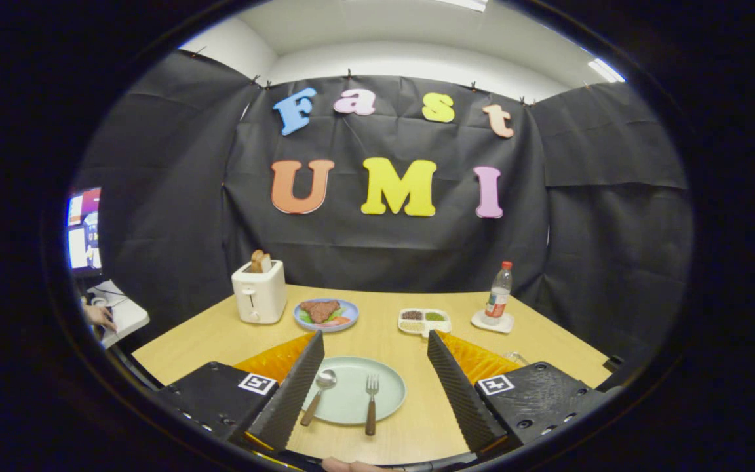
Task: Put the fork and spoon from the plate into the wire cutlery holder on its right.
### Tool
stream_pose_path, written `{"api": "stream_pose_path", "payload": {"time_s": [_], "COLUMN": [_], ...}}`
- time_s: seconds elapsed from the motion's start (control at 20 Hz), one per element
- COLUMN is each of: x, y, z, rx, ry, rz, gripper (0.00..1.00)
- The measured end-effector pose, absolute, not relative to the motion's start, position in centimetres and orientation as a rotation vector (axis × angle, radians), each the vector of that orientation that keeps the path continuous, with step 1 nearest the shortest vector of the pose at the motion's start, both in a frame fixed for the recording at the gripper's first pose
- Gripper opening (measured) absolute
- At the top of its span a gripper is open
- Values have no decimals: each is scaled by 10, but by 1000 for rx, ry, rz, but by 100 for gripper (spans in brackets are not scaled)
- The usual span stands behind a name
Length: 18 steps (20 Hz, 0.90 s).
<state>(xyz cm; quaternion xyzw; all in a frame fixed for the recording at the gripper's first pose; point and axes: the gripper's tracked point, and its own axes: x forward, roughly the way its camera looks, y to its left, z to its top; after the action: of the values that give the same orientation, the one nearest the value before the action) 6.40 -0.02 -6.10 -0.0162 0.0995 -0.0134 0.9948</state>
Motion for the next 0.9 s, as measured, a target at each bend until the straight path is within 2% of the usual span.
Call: {"api": "stream_pose_path", "payload": {"time_s": [0.3, 0.55, 0.9], "x": [104, 132, 148], "y": [2, 0, -2], "z": [-115, -175, -240], "rx": [-41, 5, -44], "ry": [375, 598, 821], "rz": [-9, 7, 14], "gripper": [96, 95, 95]}}
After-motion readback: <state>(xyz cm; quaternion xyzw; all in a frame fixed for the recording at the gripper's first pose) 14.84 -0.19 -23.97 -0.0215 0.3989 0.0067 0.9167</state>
